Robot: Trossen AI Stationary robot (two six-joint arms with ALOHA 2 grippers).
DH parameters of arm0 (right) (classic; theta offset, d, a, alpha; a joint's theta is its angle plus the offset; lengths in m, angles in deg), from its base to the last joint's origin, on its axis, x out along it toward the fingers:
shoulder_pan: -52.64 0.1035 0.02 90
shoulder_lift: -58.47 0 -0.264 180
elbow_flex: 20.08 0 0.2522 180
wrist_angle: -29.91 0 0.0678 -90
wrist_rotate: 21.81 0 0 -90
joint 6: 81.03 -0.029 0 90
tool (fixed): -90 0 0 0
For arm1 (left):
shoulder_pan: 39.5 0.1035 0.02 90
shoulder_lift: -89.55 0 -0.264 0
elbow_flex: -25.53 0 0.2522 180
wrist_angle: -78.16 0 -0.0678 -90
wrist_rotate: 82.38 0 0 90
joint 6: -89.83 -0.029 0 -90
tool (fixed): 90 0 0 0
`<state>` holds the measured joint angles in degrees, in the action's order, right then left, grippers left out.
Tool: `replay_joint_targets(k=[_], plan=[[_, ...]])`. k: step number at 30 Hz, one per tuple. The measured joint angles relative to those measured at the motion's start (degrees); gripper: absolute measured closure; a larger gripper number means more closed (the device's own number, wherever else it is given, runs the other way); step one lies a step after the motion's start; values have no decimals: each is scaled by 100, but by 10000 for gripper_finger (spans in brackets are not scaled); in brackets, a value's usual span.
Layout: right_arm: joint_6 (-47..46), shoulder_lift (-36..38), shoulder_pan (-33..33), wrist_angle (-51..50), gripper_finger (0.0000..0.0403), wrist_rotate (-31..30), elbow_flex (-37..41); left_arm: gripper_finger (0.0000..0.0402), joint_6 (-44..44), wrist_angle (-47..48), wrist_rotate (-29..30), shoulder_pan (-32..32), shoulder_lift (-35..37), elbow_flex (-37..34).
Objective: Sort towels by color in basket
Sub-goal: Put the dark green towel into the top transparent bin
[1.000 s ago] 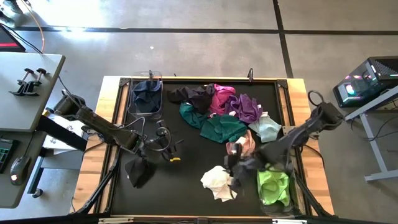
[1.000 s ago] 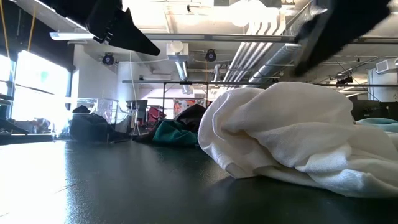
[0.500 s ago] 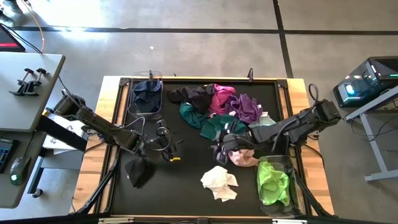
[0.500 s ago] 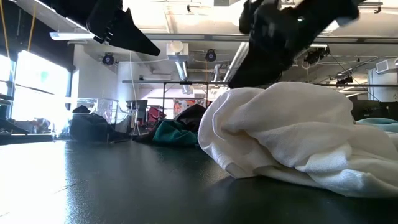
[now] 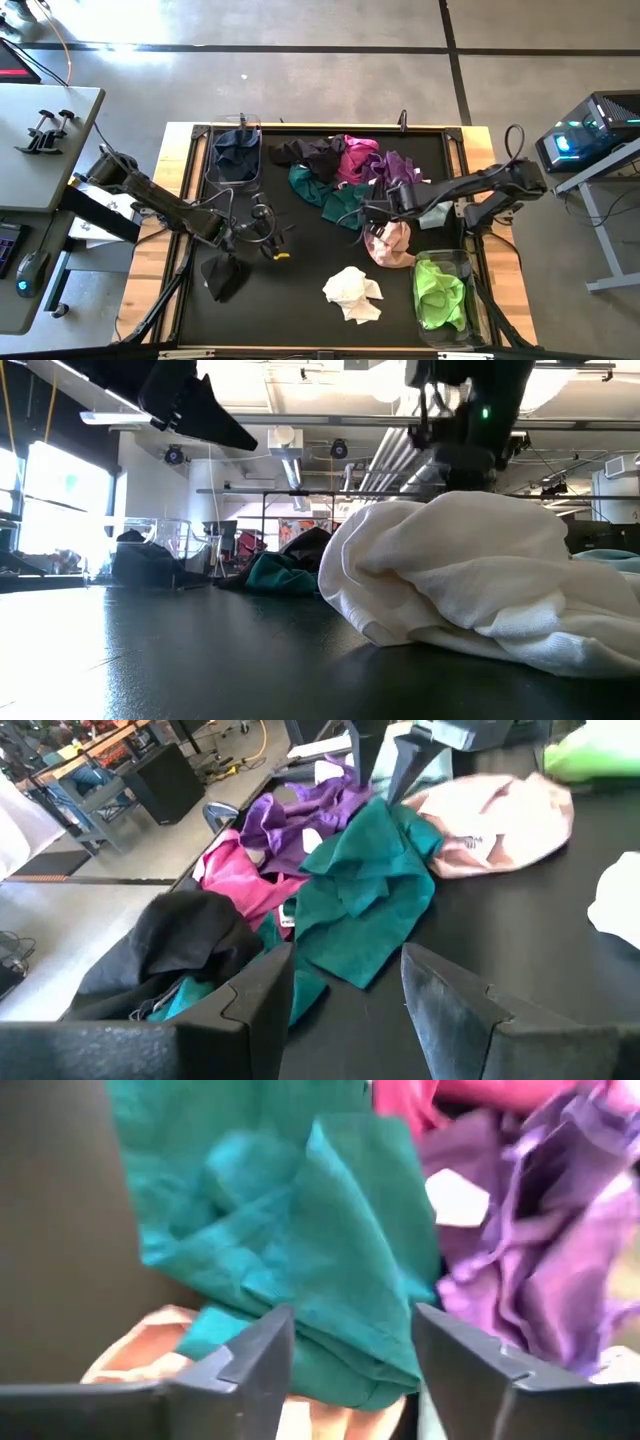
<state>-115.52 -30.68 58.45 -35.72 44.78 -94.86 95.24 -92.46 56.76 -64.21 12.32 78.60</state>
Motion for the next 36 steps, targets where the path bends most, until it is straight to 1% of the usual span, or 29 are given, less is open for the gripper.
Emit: replay_joint_targets(k=[3, 5, 8, 11, 13, 16, 21, 23, 27, 29, 32, 36], plan=[[210, 1, -137, 795, 155, 276, 391, 227, 58, -57, -15, 0, -2, -112], [348, -2, -203, 1325, 142, 302, 662, 227, 84, -245, -15, 0, -2, -250], [481, -2, -278, 2172, 136, 298, 1013, 227, 108, -580, -15, 0, -4, -447], [499, -11, -341, 2682, 145, 337, 1323, 227, 225, -662, -15, 0, -4, -561], [479, -21, -384, 2869, 162, 348, 1498, 227, 249, -693, -15, 0, -4, -606], [389, -21, -433, 3220, 199, 351, 1774, 227, 248, -927, -15, 0, -4, -691], [346, -54, -433, 3893, 281, 514, 2202, 227, 214, -1112, -15, 0, -4, -751], [346, -47, -419, 3953, 315, 514, 2252, 227, 205, -1122, -24, 0, -4, -760], [387, -45, -334, 3909, 382, 296, 2163, 227, 201, -1246, -312, 16, -4, -756], [491, -45, -239, 3910, 395, 152, 2032, 227, 203, -1241, -501, 64, -4, -756], [659, -44, 47, 3918, 386, -192, 1740, 227, 201, -1305, -934, 170, -4, -756], [798, 29, 720, 3847, 395, -1020, 1353, 227, -10, -1664, -1687, 344, -4, -756]])
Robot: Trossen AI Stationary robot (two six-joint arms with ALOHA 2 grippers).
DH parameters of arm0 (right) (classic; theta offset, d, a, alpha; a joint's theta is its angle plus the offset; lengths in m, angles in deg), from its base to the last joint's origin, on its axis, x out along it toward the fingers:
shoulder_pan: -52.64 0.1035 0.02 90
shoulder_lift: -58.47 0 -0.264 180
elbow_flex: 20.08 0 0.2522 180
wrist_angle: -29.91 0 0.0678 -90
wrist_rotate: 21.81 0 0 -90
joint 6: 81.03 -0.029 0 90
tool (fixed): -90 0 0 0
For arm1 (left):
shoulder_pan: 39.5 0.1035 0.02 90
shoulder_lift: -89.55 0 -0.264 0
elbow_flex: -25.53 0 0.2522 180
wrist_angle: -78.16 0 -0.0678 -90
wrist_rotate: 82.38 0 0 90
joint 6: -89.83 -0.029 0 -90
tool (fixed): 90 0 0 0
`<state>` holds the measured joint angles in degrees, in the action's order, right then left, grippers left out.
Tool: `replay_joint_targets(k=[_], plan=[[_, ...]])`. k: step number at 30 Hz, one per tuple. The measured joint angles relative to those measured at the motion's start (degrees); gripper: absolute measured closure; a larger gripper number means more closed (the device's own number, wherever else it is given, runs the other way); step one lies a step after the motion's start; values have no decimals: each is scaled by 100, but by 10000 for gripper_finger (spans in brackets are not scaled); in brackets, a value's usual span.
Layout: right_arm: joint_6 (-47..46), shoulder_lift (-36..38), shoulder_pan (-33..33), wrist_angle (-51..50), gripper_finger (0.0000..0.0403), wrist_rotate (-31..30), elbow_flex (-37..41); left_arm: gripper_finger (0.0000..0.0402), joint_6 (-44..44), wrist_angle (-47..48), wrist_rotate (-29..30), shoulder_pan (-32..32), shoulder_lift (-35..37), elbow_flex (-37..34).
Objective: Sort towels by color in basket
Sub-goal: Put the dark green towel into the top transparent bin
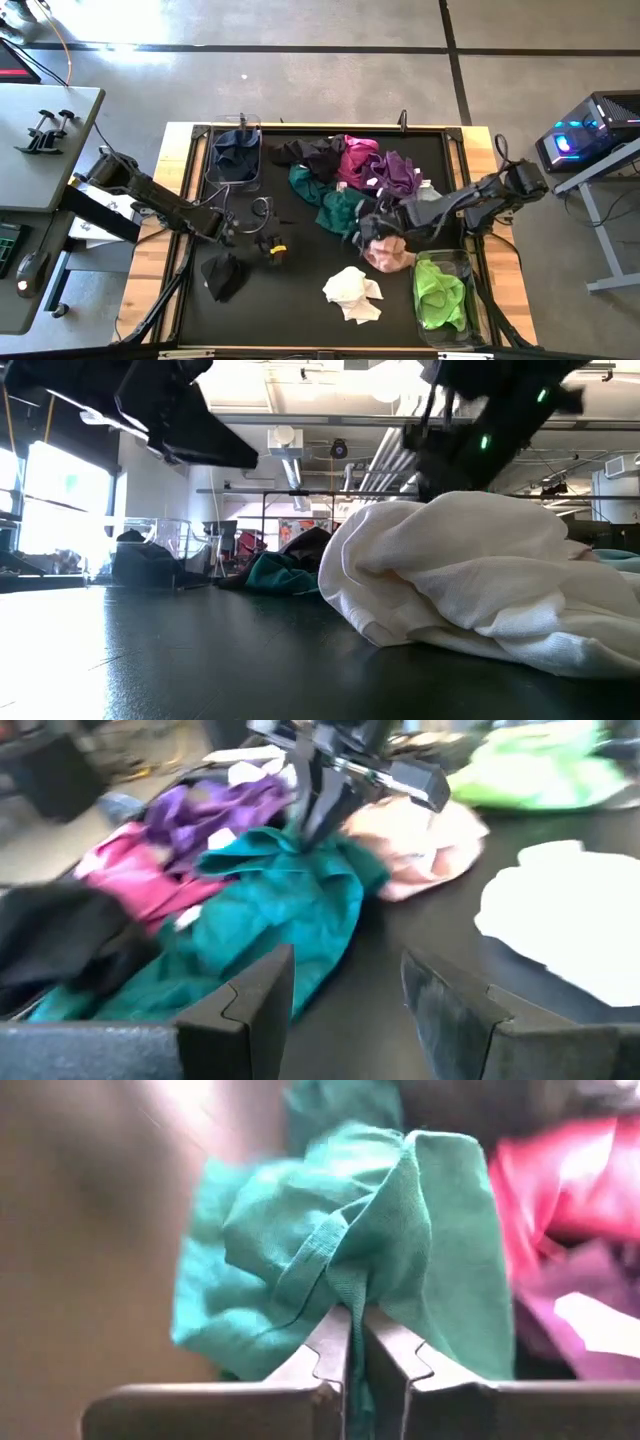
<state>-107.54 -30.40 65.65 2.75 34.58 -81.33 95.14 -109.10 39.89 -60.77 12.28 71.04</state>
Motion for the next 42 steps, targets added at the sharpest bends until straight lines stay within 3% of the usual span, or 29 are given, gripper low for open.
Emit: replay_joint_targets(k=[5, 9, 14, 17, 24, 30, 36, 42], plan=[[-22, 156, 802, 17, 393, -862, -269, 227, -1121, -1007, -535, 97, -218, 2], [75, 171, 992, 360, 398, -1294, -336, 227, -2632, -2224, -972, 102, -681, 18], [403, 146, 788, 981, 397, -937, -336, 226, -4762, -2845, -1559, 102, -1427, 289], [621, 143, 647, 1189, 397, -600, -336, 217, -5432, -2969, -1624, 131, -1871, 580], [1007, 143, 456, 1966, 398, 227, -165, 160, -6041, -2955, -898, 309, -2607, 1270], [1157, 140, 460, 2793, 398, 778, 98, 129, -6160, -2860, 781, 452, -2959, 1475], [1157, 140, 460, 3061, 398, 908, 119, 160, -5068, -2479, 409, 577, -2986, 1473], [1157, 140, 460, 3119, 398, 986, 119, 258, -4269, -2371, -147, 590, -2986, 1473]])
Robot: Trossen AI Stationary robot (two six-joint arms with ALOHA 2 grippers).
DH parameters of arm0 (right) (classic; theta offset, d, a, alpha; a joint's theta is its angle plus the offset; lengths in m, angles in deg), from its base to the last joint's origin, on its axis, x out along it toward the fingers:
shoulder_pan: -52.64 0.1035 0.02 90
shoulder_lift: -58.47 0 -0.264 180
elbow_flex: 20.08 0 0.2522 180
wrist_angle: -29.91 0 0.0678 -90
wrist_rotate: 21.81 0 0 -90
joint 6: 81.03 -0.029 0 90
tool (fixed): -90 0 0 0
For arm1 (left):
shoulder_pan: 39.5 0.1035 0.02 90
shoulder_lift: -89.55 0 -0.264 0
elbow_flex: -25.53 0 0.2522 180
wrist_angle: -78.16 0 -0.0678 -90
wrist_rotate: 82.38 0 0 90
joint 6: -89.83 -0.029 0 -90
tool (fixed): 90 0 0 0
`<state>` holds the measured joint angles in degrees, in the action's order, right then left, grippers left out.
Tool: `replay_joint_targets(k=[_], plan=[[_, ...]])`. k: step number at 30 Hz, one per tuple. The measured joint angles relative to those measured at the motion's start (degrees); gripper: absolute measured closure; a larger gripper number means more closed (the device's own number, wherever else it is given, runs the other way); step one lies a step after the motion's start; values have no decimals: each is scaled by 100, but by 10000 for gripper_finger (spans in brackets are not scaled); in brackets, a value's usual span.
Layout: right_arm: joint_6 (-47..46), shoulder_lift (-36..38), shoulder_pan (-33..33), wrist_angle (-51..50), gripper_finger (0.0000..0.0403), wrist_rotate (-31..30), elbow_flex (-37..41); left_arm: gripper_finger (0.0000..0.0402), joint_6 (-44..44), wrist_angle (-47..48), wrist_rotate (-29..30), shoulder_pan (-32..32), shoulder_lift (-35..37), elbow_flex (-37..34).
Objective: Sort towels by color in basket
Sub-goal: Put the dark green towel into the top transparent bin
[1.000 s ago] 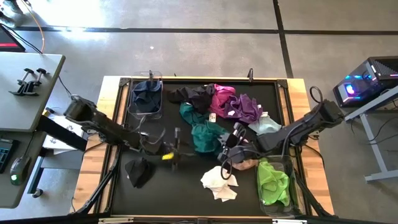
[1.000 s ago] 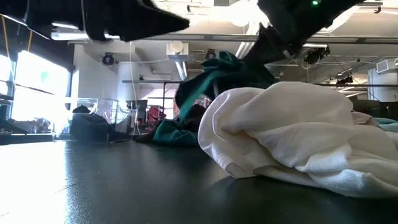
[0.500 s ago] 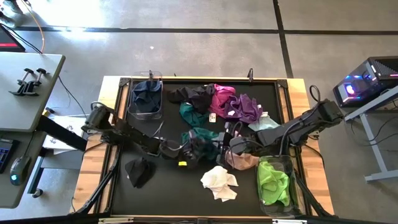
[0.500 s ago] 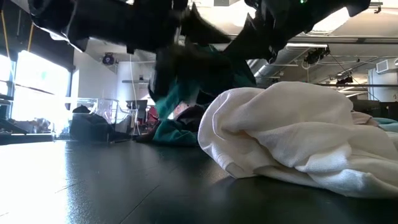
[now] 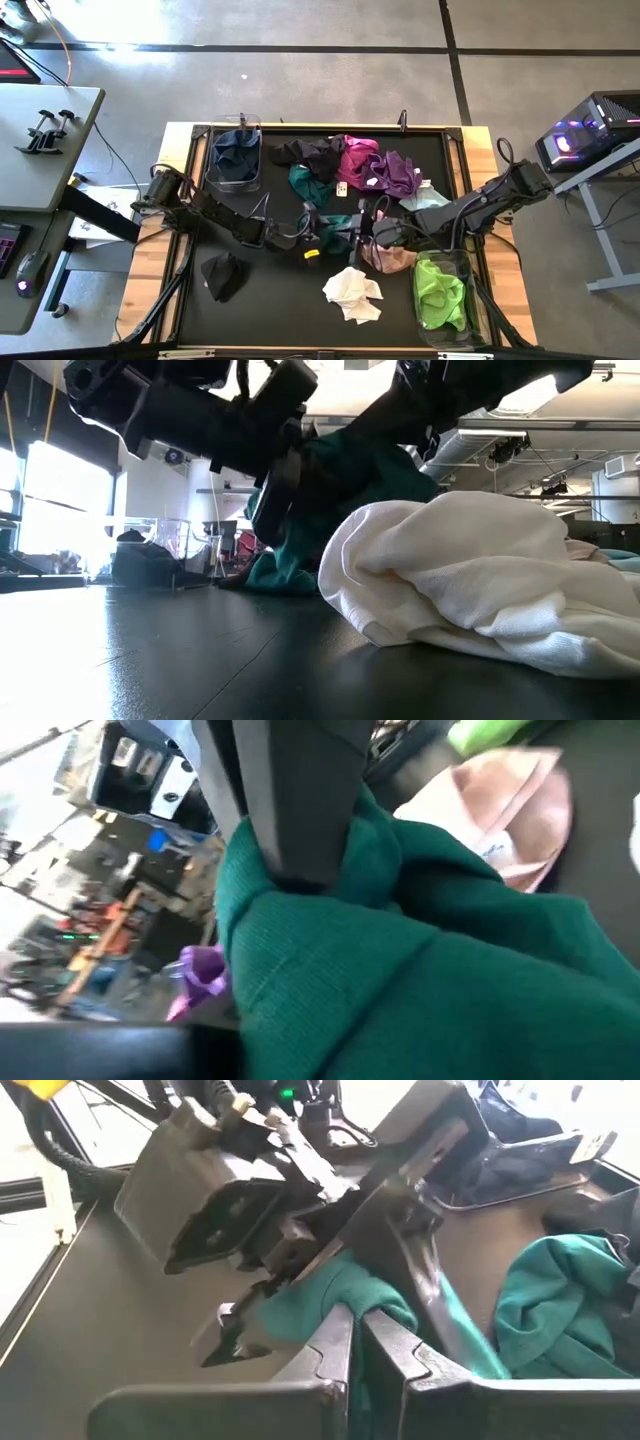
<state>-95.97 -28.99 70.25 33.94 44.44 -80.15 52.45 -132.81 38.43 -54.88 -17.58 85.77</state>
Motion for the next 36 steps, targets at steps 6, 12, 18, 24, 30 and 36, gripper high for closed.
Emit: replay_joint_targets(k=[6, 12, 18, 24, 30, 36], plan=[[-131, 5, 0, -44, 382, -188, 0, 388, 491, 123, -128, -11, 4, 2], [239, 170, 28, -127, 298, -915, -314, 389, 519, 1029, 1476, -249, 406, -8], [489, 363, 256, -578, 245, -1197, -573, 396, 1197, 3234, 3438, -419, 1661, -2], [306, 314, 644, -797, 242, -1359, -570, 396, 3424, 6274, 4148, 189, 3269, -2], [46, 203, 946, -842, 242, -1429, -568, 396, 5037, 7765, 2989, 2207, 4582, -2], [90, 203, 1087, -854, 242, -1807, -566, 396, 5232, 7779, 1130, 4457, 4605, -2]])
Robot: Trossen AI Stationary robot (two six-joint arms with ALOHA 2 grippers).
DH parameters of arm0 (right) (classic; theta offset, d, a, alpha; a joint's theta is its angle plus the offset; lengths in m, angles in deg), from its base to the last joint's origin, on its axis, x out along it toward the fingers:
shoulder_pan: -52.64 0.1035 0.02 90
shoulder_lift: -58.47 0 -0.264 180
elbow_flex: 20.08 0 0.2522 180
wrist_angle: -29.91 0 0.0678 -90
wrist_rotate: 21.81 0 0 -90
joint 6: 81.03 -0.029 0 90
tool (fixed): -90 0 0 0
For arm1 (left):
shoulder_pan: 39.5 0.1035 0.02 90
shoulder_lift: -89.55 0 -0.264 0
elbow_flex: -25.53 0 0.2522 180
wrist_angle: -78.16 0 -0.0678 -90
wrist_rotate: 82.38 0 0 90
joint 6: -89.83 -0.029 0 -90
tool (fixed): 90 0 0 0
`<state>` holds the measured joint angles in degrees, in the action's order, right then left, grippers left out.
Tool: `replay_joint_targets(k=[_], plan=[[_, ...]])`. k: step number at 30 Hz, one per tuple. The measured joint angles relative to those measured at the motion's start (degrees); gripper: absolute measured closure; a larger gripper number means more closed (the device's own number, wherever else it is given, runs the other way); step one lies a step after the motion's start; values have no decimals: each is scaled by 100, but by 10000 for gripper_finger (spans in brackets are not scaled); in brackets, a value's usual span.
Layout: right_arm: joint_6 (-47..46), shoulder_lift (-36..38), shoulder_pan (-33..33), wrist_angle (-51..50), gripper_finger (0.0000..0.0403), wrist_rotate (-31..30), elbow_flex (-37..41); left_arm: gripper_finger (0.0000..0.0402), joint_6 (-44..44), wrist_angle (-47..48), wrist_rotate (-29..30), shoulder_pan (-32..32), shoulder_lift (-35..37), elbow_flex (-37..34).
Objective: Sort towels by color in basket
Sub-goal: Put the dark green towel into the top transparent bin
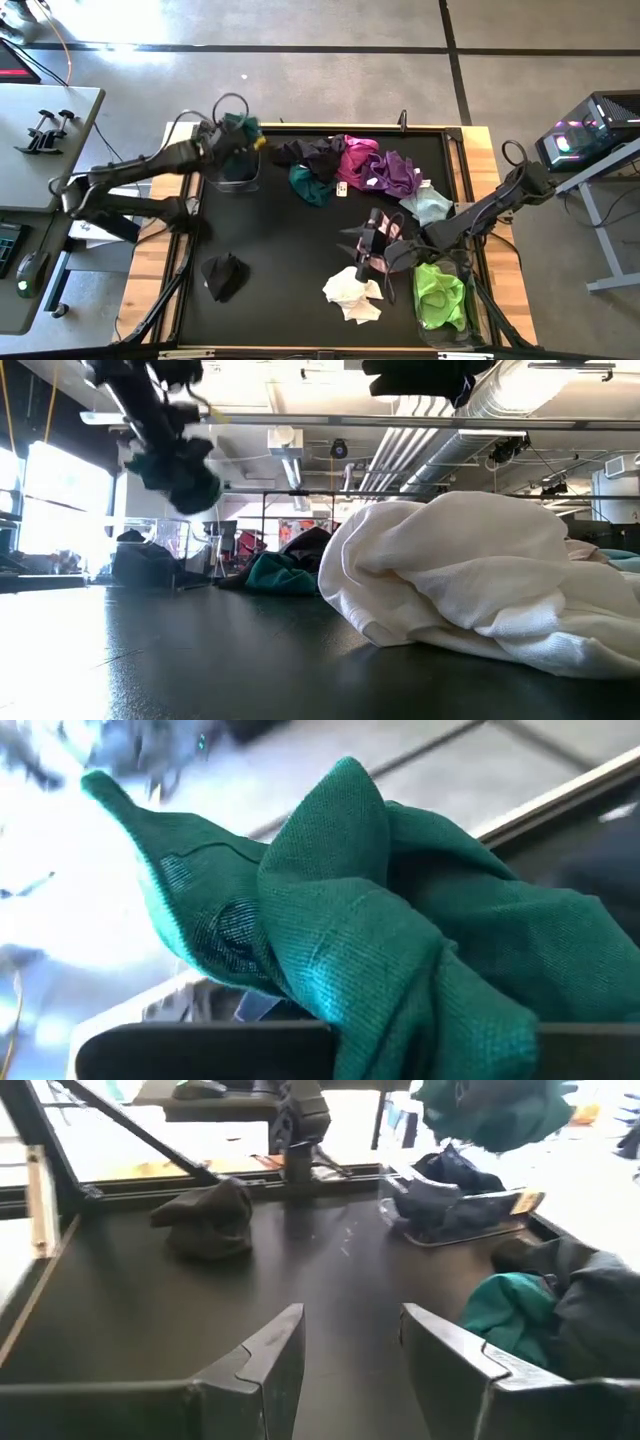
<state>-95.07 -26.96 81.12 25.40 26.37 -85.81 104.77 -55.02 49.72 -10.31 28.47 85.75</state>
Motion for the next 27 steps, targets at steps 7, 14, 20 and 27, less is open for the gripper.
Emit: replay_joint_targets(k=[7, 14, 20, 27], plan=[[-102, 0, 23, -66, 242, 6, 0, 394, 21, 257, -463, 1152, -963, -2], [-148, 0, 85, -87, 242, 14, 2, 330, -546, -100, -687, 1422, -1590, -2], [-219, 0, 85, -87, 242, 23, 2, 239, -652, -3, -763, 1631, -1312, -2], [-221, 0, 82, -87, 242, 23, 4, 175, -148, 622, -1703, 1543, -373, -2]])
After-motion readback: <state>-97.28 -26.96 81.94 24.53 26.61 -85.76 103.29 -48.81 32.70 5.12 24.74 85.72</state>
